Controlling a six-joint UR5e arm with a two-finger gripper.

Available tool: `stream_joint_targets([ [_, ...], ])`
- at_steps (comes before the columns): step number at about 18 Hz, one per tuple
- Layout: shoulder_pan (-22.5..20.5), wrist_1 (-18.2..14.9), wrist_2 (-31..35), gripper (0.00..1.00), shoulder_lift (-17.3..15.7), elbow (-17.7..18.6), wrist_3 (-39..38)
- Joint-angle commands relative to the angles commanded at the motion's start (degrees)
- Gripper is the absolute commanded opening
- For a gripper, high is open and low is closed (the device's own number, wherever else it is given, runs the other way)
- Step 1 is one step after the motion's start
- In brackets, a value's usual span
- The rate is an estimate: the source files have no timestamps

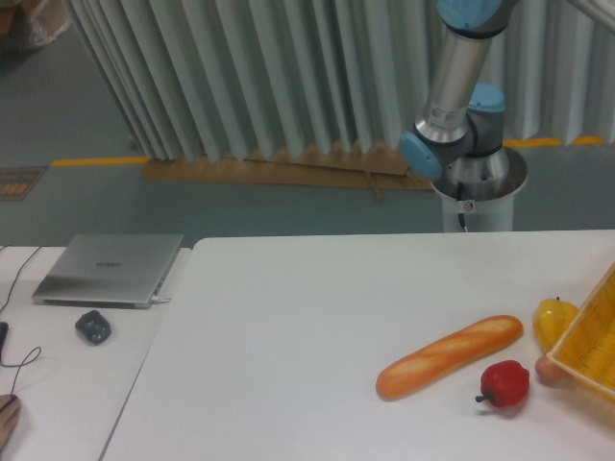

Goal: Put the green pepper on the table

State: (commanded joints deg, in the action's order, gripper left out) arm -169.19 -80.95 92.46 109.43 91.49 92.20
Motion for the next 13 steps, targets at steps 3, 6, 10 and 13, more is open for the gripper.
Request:
stream_joint_targets([
  [3, 0.2, 0.0, -0.1, 1.00, -0.3, -0.2, 0.0],
  [6, 0.5, 0.1, -0.2, 1.00, -0.4, 0.0, -0.1],
  [10, 1.9, 0.5, -0.2, 1.00, -0.1, 0.6, -0.8],
  [13, 2.0, 0.5, -0.2, 1.00, -0.1, 0.8, -0.9],
])
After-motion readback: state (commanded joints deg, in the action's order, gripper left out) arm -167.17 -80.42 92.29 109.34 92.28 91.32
